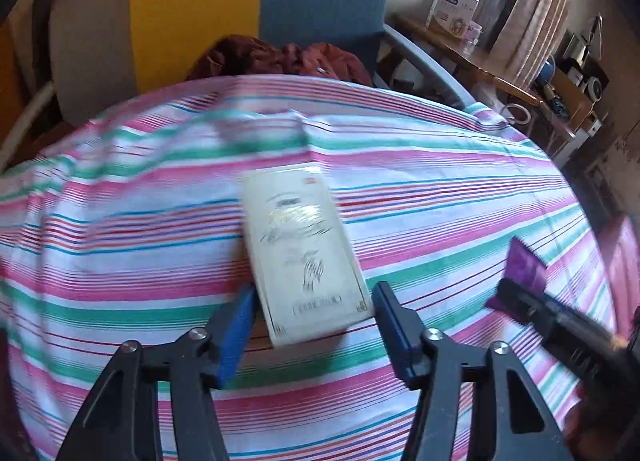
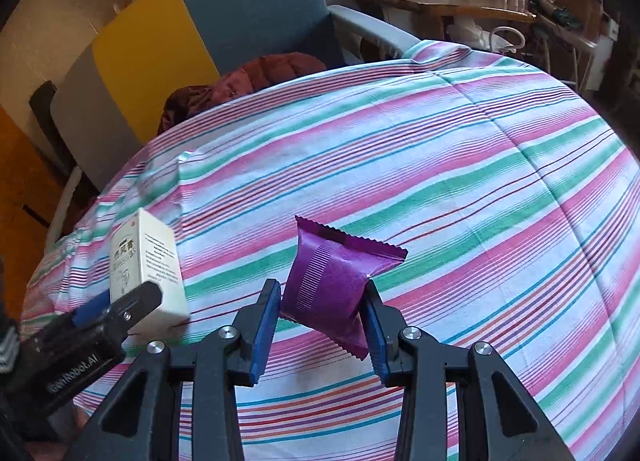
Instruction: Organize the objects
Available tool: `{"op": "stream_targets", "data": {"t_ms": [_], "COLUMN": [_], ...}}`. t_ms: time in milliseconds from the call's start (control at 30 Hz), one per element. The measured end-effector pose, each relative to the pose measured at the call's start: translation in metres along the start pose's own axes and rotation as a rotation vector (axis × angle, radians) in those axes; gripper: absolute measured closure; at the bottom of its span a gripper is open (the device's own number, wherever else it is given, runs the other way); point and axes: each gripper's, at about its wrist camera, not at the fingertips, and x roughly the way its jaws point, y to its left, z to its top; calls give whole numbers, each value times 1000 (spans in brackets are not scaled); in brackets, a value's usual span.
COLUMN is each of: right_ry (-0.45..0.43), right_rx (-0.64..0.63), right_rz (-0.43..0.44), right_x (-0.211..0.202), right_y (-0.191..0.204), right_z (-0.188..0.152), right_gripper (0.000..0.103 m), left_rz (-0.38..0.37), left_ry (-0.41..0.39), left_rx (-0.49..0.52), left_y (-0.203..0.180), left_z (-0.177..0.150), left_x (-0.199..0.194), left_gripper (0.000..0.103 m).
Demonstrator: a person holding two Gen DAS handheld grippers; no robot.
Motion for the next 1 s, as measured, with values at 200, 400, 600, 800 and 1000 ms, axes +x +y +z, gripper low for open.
{"op": "stream_targets", "data": {"t_ms": [200,400,600,800,1000], "right_ry": [8,15,14,-7,-22], "right_rx": [-7,-1,5,-54,-116], "right_rz": [28,32,61,49,34], "right_x": [0,2,4,2,2], "right_y": [6,3,4,17,29], "right_z": [-2,-1,-2,-4,-6], "right_gripper": [62,62,62,62,62], "left_rz": [9,37,-33,40,28], "left_ry": [-22,-39,-123,-233,-257], "left_rx": [15,52,22,136,150], "left_y": [14,9,23,23,32], "left_z": [6,16,4,-28,-54], "left_x": [-4,15,13,4,-11], "left_gripper": [48,48,51,52,52]}}
